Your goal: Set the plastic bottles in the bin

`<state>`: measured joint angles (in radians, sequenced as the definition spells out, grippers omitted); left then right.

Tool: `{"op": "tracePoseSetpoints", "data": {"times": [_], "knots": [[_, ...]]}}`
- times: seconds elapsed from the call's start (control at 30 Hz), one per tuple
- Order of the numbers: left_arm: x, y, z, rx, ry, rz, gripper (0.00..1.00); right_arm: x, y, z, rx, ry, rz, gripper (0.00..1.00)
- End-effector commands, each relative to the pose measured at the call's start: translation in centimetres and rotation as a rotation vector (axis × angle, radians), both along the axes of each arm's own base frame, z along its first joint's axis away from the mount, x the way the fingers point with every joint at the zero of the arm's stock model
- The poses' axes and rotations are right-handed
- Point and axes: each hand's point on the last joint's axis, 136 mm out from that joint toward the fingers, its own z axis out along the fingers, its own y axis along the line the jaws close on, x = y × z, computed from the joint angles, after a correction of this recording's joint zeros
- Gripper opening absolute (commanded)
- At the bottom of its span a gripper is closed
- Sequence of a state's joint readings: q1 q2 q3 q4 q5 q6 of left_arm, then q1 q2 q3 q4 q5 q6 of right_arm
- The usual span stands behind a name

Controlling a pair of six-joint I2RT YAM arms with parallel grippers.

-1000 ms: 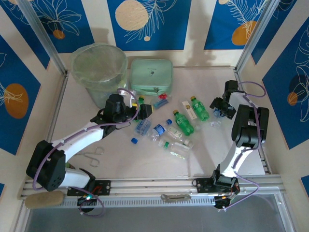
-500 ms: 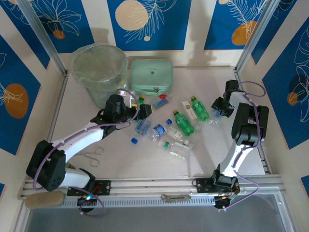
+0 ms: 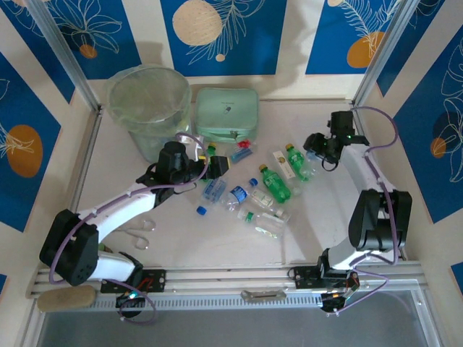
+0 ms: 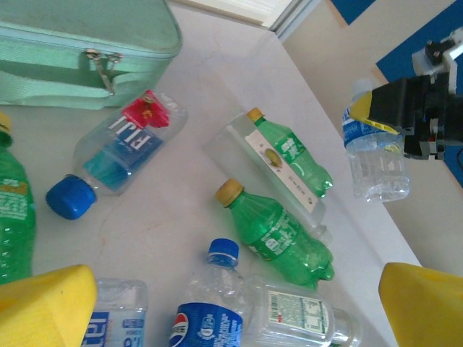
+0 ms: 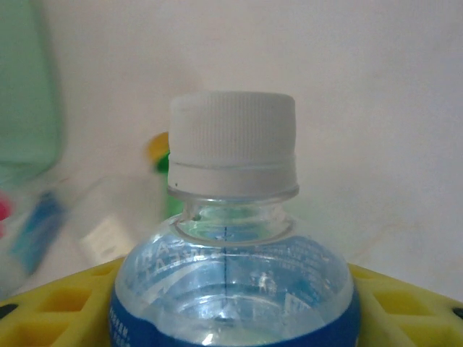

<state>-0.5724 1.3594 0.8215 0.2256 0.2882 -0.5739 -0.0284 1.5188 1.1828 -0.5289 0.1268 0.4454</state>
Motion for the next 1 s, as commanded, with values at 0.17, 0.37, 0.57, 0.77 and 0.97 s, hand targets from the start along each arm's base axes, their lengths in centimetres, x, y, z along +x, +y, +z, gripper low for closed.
{"op": "tracePoseSetpoints", "data": {"times": [0.17,0.37,0.57,0.77,0.97], "knots": [[-1.7,-3.7,1.9,-0.053,-0.030,-0.145,1.00,-1.6,10.7,5.1,0.167,-0.120,0.208,0.53],[-2.4,-5.0,2.4,-0.049,-0.037,-0.174,1.00,-2.5,17.2,7.7,0.241,-0.187,0.325,0.53],[-2.9,-6.2,2.2,-0.051,-0.026,-0.196,1.00,-4.0,22.7,8.6,0.323,-0.220,0.417,0.52],[-3.9,-8.1,1.7,-0.061,0.006,-0.258,1.00,-4.4,24.7,9.1,0.394,-0.239,0.439,0.52],[-4.1,-8.7,0.9,-0.068,0.037,-0.273,1.00,-5.0,25.9,9.7,0.418,-0.249,0.467,0.52]]}}
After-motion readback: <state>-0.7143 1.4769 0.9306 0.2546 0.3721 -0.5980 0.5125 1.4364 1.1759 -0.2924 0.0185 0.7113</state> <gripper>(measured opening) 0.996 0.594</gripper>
